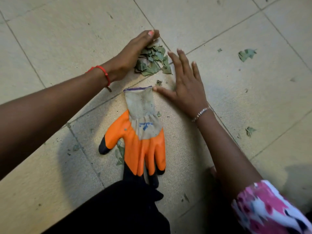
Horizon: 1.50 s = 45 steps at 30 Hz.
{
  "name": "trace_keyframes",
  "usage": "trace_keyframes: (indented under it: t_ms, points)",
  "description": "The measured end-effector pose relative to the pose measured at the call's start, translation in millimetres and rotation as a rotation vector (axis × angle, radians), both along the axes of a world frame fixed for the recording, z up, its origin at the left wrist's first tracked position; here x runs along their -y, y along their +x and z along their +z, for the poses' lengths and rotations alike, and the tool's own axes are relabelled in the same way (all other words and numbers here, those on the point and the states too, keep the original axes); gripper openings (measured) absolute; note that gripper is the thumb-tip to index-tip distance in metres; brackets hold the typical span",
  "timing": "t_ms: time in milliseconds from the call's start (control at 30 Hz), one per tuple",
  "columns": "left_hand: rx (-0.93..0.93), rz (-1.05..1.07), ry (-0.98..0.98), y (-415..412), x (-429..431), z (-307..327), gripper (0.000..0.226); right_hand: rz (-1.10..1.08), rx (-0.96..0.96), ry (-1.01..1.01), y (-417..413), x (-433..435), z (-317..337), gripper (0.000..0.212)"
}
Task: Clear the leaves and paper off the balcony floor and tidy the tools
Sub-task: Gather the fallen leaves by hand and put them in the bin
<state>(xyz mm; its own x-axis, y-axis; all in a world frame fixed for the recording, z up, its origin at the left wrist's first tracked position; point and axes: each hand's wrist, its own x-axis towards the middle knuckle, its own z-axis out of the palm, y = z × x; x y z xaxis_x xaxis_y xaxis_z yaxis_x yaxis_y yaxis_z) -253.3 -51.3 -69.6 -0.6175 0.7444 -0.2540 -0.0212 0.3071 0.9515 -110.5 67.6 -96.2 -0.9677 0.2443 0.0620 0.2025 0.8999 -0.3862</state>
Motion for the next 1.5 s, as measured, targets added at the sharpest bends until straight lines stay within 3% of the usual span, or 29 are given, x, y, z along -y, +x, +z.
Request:
trace_keyframes:
  t_ms: [100,200,267,400,633,800,933,1000,1067,1133,1200,1267,1367,1500]
  points:
    - [0.093,0.128,0.118,-2,2,-3,0.049,-0.028,-0.041,-0.059,-34,-4,0,0.081]
    - [0.229,0.307,0.270,-4,8,0,0.044,-0.043,-0.178,-0.243,-53,-3,3,0.065]
    - [0.299,0.422,0.348,-8,12,4,0.041,-0.022,-0.233,-0.373,-56,5,7,0.071]
    - [0.271,0.518,0.329,-15,22,2,0.028,0.074,-0.054,-0.081,-69,23,-1,0.095]
    - [0.216,0.630,0.353,-17,27,-5,0.026,0.060,-0.118,0.285,-104,27,-4,0.045]
    - [0.295,0.655,0.396,-17,27,-3,0.026,-0.025,-0.063,0.387,-112,16,3,0.037]
    - [0.393,0.671,0.414,-16,23,2,0.026,-0.101,-0.042,0.469,-108,20,8,0.015]
    - [0.440,0.671,0.426,-14,20,4,0.026,-0.127,-0.042,0.495,-109,16,12,0.025]
    - [0.503,0.667,0.439,-12,15,6,0.027,-0.098,-0.029,0.508,-103,8,20,0.015]
    - [0.559,0.662,0.447,-8,11,9,0.029,-0.063,0.065,0.391,-104,-4,18,0.017]
    - [0.602,0.656,0.455,-5,6,10,0.030,-0.132,0.036,0.182,-103,-13,15,0.021]
    - [0.657,0.654,0.467,-4,1,11,0.031,-0.269,-0.094,-0.107,-104,-12,18,0.026]
    - [0.763,0.656,0.488,-2,-8,12,0.034,-0.420,-0.434,-0.508,-105,-2,23,0.034]
    - [0.980,0.574,0.529,5,-25,13,0.044,-0.396,-0.607,-0.697,-110,24,41,0.026]
